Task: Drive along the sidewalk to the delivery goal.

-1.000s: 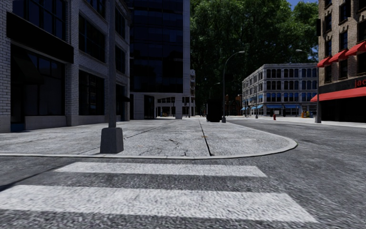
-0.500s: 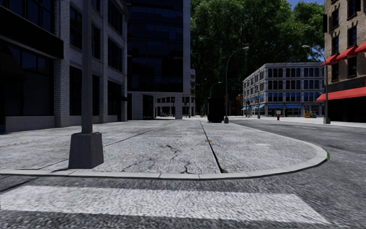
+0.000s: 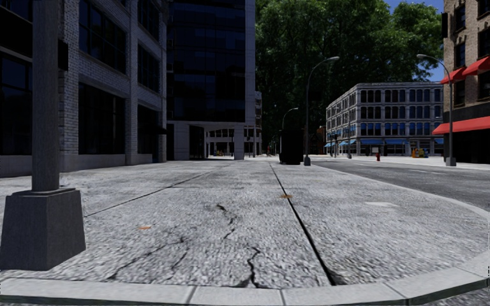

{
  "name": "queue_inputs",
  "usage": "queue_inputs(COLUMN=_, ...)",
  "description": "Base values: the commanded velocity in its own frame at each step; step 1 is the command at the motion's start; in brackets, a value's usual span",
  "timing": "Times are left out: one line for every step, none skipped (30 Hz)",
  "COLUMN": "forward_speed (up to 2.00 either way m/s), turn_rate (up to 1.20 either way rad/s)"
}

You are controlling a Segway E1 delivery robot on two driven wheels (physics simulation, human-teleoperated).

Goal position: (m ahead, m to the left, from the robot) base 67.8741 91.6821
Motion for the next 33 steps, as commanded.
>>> queue_inputs(forward_speed=2.0, turn_rate=0.0)
queue_inputs(forward_speed=2.0, turn_rate=0.0)
queue_inputs(forward_speed=2.0, turn_rate=0.0)
queue_inputs(forward_speed=2.0, turn_rate=0.0)
queue_inputs(forward_speed=1.95, turn_rate=0.0)
queue_inputs(forward_speed=1.73, turn_rate=0.0)
queue_inputs(forward_speed=1.46, turn_rate=0.0)
queue_inputs(forward_speed=1.46, turn_rate=0.0)
queue_inputs(forward_speed=1.28, turn_rate=0.0)
queue_inputs(forward_speed=1.21, turn_rate=0.0)
queue_inputs(forward_speed=1.2, turn_rate=0.0)
queue_inputs(forward_speed=1.24, turn_rate=0.0)
queue_inputs(forward_speed=1.24, turn_rate=0.0)
queue_inputs(forward_speed=1.26, turn_rate=0.0)
queue_inputs(forward_speed=1.26, turn_rate=0.0)
queue_inputs(forward_speed=1.27, turn_rate=0.0)
queue_inputs(forward_speed=1.27, turn_rate=0.0)
queue_inputs(forward_speed=1.27, turn_rate=0.0)
queue_inputs(forward_speed=1.28, turn_rate=0.0)
queue_inputs(forward_speed=1.3, turn_rate=0.0)
queue_inputs(forward_speed=1.32, turn_rate=0.0)
queue_inputs(forward_speed=1.32, turn_rate=0.0)
queue_inputs(forward_speed=1.34, turn_rate=0.0)
queue_inputs(forward_speed=1.35, turn_rate=0.0)
queue_inputs(forward_speed=1.37, turn_rate=0.0)
queue_inputs(forward_speed=1.37, turn_rate=0.0)
queue_inputs(forward_speed=1.39, turn_rate=0.0)
queue_inputs(forward_speed=1.46, turn_rate=0.0)
queue_inputs(forward_speed=1.54, turn_rate=0.0)
queue_inputs(forward_speed=1.58, turn_rate=0.0)
queue_inputs(forward_speed=1.58, turn_rate=0.0)
queue_inputs(forward_speed=1.59, turn_rate=0.0)
queue_inputs(forward_speed=1.59, turn_rate=0.0)
